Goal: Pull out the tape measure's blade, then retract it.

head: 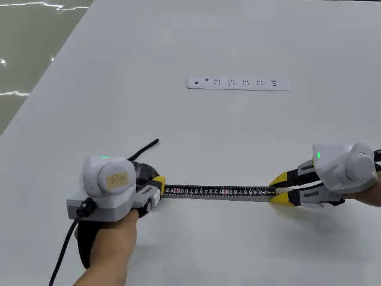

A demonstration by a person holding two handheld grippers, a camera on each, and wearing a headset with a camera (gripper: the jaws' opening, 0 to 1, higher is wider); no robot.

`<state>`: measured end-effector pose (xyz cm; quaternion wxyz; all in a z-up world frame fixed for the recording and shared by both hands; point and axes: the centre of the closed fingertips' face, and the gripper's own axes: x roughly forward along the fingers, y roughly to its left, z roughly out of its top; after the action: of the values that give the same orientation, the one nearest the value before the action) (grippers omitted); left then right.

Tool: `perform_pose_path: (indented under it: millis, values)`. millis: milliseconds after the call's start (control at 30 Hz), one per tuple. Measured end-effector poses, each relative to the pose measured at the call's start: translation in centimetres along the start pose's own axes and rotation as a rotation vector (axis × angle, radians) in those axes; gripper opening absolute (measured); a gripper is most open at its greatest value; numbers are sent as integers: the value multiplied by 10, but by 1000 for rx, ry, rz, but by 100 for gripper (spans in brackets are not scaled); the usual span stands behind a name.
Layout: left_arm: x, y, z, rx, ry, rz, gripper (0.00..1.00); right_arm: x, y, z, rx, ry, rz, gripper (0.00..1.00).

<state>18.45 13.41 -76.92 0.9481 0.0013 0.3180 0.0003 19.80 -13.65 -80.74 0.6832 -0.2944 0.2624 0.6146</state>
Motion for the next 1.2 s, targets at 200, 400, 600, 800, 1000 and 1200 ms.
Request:
perform_pose_path:
  millis: [200,400,600,800,1000,1200]
  values:
    - [2,-3,1,-33,8,0,67,1,-2,-3,-2,1,-1,14]
    - [3,-3,2,-64,8,4,64,0,-1,-2,-6,5,-2,14]
    - [3,-5,2,-69,13,5,61,0,0,-1,-5,3,-3,14]
    - [1,-4,3,-45,7,24,60,0,-1,-2,-6,5,-2,14]
    - [1,-5,5,-13,-4,43,58,-1,-2,-2,-13,9,-6,14]
    - [1,-4,5,8,4,49,58,-2,-2,-1,-15,8,-7,14]
